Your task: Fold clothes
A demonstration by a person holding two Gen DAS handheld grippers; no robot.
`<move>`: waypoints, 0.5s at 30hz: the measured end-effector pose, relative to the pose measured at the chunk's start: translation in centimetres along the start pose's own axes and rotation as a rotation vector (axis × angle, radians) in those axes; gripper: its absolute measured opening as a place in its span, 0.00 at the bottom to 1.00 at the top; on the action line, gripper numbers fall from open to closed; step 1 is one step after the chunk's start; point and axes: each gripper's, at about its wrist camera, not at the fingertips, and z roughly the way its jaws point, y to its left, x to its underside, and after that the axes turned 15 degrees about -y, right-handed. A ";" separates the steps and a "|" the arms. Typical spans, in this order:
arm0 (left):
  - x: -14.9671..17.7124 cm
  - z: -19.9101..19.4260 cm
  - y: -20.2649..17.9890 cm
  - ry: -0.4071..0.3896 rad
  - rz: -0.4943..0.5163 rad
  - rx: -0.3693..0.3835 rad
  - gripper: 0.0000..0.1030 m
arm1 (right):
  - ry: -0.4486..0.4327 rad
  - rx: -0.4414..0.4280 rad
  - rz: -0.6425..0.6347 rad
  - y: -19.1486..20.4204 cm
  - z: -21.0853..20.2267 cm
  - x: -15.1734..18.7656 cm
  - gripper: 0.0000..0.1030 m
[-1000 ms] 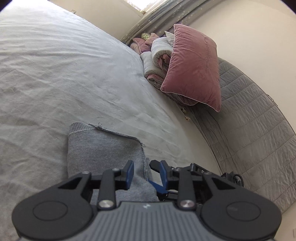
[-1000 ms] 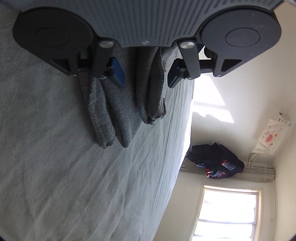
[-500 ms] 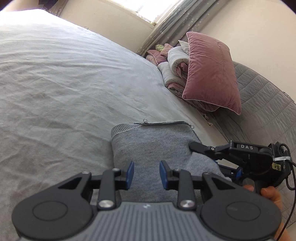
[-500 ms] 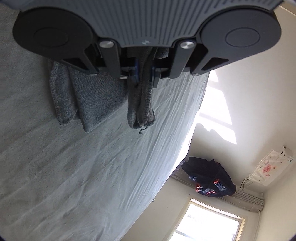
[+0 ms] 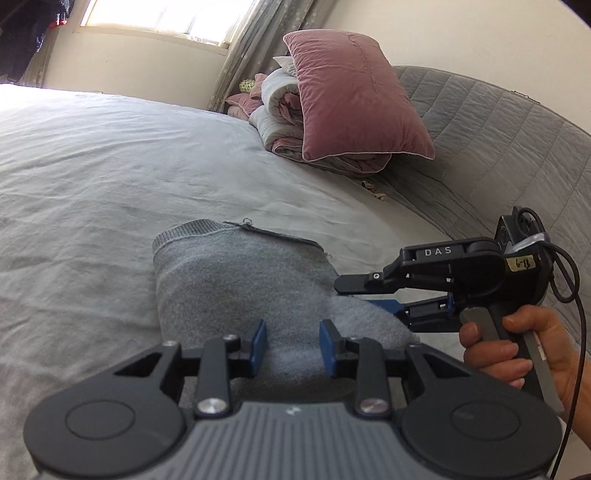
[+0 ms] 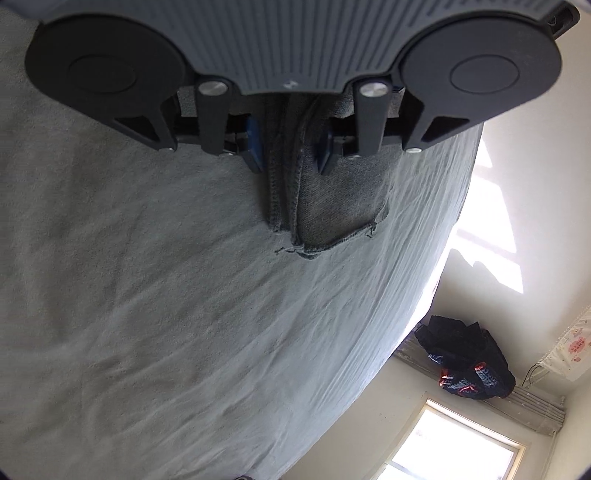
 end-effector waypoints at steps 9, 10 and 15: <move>2.0 1.2 -3.1 0.029 0.080 0.085 0.30 | -0.064 -0.040 -0.137 4.1 0.2 -0.2 0.35; 2.4 1.4 -3.5 0.043 0.096 0.093 0.30 | -0.066 -0.043 -0.147 4.4 0.3 -0.1 0.35; 2.7 1.0 -4.4 0.084 0.190 0.130 0.31 | -0.065 -0.025 -0.183 4.6 1.1 -0.8 0.35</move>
